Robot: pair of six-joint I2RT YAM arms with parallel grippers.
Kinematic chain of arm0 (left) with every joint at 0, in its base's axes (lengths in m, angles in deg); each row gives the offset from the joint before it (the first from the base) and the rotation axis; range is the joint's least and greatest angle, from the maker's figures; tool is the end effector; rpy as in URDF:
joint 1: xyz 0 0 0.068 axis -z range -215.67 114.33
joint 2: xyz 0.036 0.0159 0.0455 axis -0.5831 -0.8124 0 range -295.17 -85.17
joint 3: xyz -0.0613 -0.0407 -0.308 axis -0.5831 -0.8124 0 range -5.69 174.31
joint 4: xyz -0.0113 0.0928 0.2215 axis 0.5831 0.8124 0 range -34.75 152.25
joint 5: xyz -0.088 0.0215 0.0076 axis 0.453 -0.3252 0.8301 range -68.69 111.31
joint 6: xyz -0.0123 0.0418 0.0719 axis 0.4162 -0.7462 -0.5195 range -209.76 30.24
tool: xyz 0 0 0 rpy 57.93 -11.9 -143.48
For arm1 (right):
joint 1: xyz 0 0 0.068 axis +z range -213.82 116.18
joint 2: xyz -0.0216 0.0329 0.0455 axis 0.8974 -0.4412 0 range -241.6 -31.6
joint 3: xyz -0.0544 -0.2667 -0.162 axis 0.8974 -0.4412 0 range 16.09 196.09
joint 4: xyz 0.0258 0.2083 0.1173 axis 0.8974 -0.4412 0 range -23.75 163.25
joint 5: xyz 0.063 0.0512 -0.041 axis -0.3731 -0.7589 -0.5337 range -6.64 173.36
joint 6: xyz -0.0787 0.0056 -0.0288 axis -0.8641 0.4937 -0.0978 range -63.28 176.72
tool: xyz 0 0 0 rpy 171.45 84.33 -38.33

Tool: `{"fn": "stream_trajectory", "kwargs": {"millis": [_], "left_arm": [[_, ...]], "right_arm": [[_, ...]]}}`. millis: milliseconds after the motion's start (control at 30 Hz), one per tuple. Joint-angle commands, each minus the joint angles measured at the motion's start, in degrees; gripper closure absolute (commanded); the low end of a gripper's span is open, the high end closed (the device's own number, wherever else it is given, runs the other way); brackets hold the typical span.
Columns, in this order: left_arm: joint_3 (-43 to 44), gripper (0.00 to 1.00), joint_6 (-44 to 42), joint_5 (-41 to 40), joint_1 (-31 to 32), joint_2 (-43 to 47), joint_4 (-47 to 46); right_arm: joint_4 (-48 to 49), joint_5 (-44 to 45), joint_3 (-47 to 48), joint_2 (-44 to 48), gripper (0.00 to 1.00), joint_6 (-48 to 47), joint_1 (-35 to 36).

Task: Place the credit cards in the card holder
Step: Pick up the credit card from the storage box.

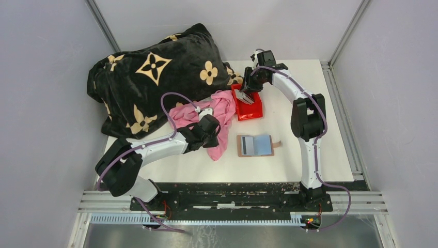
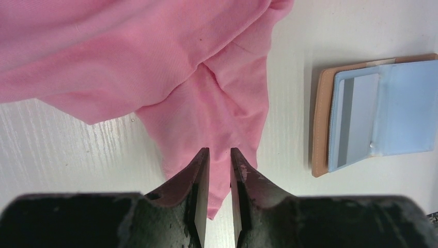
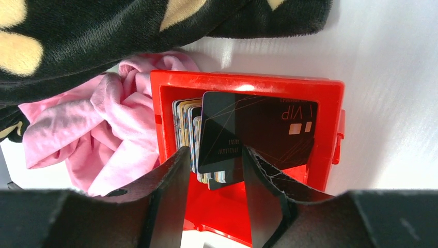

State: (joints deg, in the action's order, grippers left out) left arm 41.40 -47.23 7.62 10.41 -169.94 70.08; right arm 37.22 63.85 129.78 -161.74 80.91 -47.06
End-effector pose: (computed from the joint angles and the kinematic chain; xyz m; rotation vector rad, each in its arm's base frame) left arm 0.2159 -0.1990 0.2173 -0.0242 2.4889 -0.3756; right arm 0.5071 0.1782 0.2307 0.0167 2.5571 0.7144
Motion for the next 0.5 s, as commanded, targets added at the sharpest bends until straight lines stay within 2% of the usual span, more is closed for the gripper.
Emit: {"fn": "stream_trajectory", "kwargs": {"millis": [0, 100, 333, 467], "left_arm": [[1.7, 0.72, -1.8, -1.3, -0.1, -0.4, -2.6], [1.6, 0.72, -1.8, -1.2, -0.2, -0.6, -2.9], [1.3, 0.72, -2.2, -1.2, -0.2, -0.7, -3.5], [1.2, 0.72, -2.2, -1.1, -0.2, -0.8, -3.8]], "right_arm": [[0.1, -1.7, 3.6, 1.0, 0.53, 0.4, 0.3], [-0.3, -1.9, 4.2, 0.9, 0.61, 0.3, 0.3], [-2.8, 0.9, 5.9, 1.2, 0.68, -1.5, 1.0], [-3.9, 4.1, 6.2, 1.9, 0.8, -2.3, 1.3]]}}
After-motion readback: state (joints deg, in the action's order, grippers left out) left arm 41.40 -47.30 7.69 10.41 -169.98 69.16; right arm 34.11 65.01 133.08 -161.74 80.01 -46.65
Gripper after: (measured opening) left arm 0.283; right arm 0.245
